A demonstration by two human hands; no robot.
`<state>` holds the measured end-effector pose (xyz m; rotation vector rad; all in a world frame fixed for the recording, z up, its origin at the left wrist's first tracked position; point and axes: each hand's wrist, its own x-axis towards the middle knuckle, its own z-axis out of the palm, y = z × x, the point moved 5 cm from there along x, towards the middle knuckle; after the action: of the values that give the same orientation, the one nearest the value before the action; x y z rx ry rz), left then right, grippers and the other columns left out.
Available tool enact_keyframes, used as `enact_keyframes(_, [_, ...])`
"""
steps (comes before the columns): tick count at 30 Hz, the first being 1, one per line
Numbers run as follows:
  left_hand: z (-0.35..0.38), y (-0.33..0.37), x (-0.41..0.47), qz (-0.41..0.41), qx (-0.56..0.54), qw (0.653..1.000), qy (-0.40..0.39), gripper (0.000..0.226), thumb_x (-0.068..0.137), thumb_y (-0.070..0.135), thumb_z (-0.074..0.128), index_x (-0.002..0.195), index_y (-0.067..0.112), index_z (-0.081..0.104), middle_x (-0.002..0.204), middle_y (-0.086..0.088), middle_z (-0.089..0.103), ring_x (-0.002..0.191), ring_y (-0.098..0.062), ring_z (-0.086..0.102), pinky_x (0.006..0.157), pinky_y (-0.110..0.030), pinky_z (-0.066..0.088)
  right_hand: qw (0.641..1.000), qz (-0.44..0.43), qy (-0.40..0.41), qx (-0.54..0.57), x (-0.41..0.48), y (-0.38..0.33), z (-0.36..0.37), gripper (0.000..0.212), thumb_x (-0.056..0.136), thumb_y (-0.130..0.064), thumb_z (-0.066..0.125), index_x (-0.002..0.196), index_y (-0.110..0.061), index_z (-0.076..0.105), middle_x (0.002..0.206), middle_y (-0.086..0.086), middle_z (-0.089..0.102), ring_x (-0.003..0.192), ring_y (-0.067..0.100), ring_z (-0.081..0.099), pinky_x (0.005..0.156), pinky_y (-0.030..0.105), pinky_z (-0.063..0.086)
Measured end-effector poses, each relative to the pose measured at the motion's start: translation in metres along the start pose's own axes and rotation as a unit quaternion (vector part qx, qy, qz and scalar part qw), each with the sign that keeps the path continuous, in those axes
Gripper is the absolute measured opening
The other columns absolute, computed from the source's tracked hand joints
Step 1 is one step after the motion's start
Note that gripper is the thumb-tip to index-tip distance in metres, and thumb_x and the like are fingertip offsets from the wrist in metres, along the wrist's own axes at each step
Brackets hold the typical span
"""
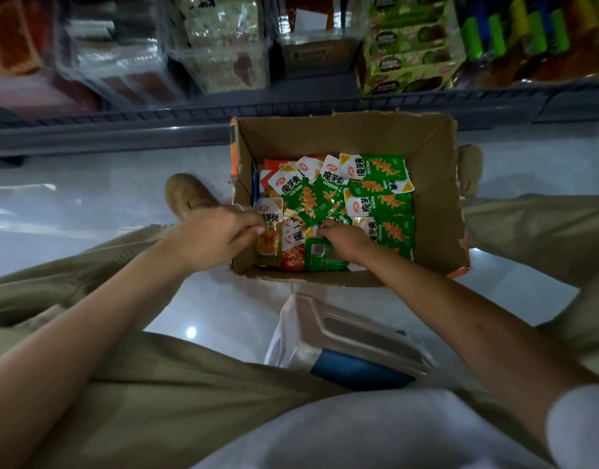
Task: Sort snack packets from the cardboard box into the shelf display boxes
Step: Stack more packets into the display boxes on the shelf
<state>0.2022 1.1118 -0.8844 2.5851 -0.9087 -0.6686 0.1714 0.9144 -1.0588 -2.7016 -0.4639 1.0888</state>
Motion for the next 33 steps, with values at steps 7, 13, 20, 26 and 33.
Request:
enact_keyframes(7, [-0.002,-0.001,-0.001,-0.056,-0.030,0.998,-0.020,0.029,0.100,0.029,0.040,0.116,0.018,0.062,0.110,0.003,0.065,0.093,-0.007,0.054,0.069,-0.015,0.033,0.997,-0.014,0.054,0.057,-0.009,0.005,-0.025,0.035,0.088,-0.022,0.064,0.121,-0.012,0.056,0.123,0.006,0.053,0.100,0.022,0.057,0.079,0.033,0.047])
enact_keyframes(13, [0.016,0.000,0.002,-0.278,-0.457,0.843,-0.052,0.024,0.098,0.033,0.045,0.120,0.024,0.051,0.113,0.005,0.057,0.096,-0.008,0.059,0.087,-0.027,0.046,0.882,-0.113,0.294,0.351,-0.057,-0.025,-0.088,0.020,0.083,0.000,0.064,0.081,-0.014,0.049,0.097,-0.002,0.062,0.084,0.015,0.064,0.070,0.024,0.053])
enact_keyframes(20, [0.026,0.002,-0.002,-0.314,-0.670,0.672,0.037,0.059,0.084,-0.009,0.058,0.131,0.019,0.037,0.104,-0.005,0.066,0.085,-0.018,0.069,0.062,-0.029,0.059,0.873,-0.273,0.316,0.252,-0.075,-0.081,-0.095,0.016,0.080,0.006,0.053,0.088,-0.008,0.055,0.114,0.005,0.055,0.093,0.027,0.061,0.068,0.048,0.052])
enact_keyframes(26, [0.027,-0.004,-0.003,-0.316,-0.558,0.767,0.015,0.068,0.082,-0.015,0.059,0.135,0.021,0.039,0.097,0.007,0.061,0.082,-0.007,0.063,0.060,-0.024,0.057,0.970,-0.005,0.058,0.237,-0.025,-0.015,-0.055,0.048,0.087,-0.001,0.059,0.130,-0.019,0.047,0.131,0.007,0.053,0.098,0.020,0.060,0.081,0.039,0.053])
enact_keyframes(33, [0.022,-0.003,-0.001,-0.222,-0.383,0.895,0.048,0.068,0.083,-0.009,0.062,0.136,0.024,0.035,0.128,-0.005,0.055,0.100,-0.014,0.062,0.082,-0.036,0.057,0.992,0.052,-0.042,0.109,-0.011,0.005,-0.003,0.060,0.081,-0.001,0.066,0.135,-0.016,0.043,0.140,0.010,0.040,0.116,0.030,0.053,0.083,0.037,0.050])
